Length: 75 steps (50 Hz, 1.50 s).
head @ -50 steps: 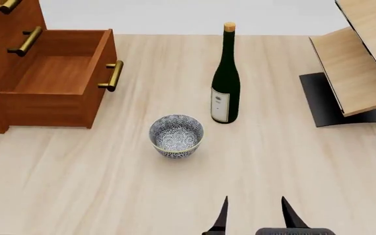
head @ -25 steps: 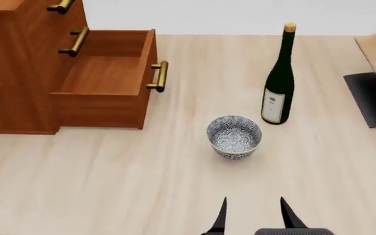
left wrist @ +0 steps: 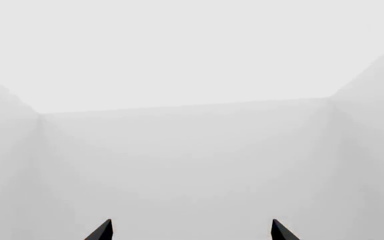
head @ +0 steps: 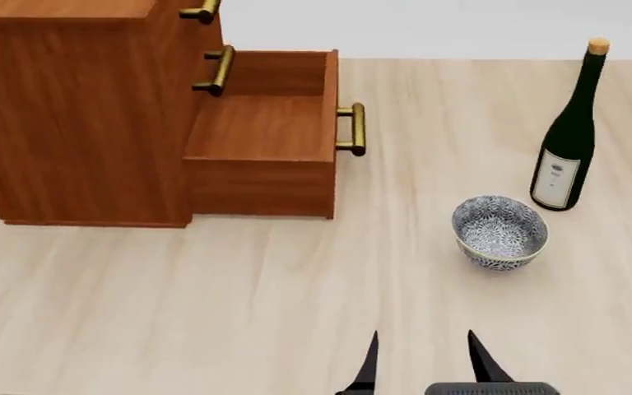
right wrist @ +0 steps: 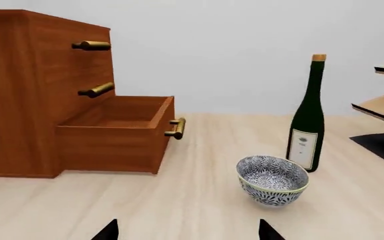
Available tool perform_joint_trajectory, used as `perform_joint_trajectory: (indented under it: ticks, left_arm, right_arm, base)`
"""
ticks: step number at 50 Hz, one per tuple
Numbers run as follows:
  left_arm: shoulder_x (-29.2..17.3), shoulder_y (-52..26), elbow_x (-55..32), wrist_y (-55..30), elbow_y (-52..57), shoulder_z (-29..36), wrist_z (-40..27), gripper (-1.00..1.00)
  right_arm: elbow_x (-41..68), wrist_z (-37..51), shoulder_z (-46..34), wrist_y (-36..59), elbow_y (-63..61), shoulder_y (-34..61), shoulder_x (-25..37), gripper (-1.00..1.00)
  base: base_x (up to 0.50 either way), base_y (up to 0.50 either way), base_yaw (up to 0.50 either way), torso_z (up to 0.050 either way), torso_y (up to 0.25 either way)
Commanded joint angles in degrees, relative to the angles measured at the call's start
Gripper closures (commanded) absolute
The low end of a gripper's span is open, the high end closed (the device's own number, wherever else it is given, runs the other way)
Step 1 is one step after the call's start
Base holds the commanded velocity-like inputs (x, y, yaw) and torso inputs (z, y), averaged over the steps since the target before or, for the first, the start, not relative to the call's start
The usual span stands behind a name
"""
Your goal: Close the bottom drawer of the cabinet and open the top drawer.
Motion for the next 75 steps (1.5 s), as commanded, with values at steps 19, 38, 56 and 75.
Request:
perform_joint_trajectory:
  ticks: [19,38,56,75]
  left_arm:
    - [-0.39,-0.15,-0.74,0.11,-0.22,0.39,-1.00,-1.00]
    - [-0.46,-0.05,-1.06,1.05,-0.84,0.63,-1.36,-1.00]
    - [-0.46,-0.26,-2.16,1.12,-0.61,0.15,-1.98,-1.00]
    - [-0.69,-1.12,-2.74,1.04,-0.61,0.67,-2.52,-1.00]
  right_arm:
    - [1.23,0.65,-0.23,-0.35,-0.27,-0.23,0.62,-1.00]
    - [1.69,0.86,-0.64,-0.45,0.03,-0.01,1.00,-1.00]
    - [2.22,1.25,-0.87,-0.48,-0.28,-0.25,1.43,-1.00]
    - [2.67,1.42,-1.15,-1.08,0.21,-0.10,1.70,-1.00]
  base:
    - [0.01,0.08,0.00,0.000,0.000]
    - [0.30,0.00,0.00,0.000,0.000]
    - [0.36,0.03,0.00,0.000,0.000]
    - [0.37,0.03,0.00,0.000,0.000]
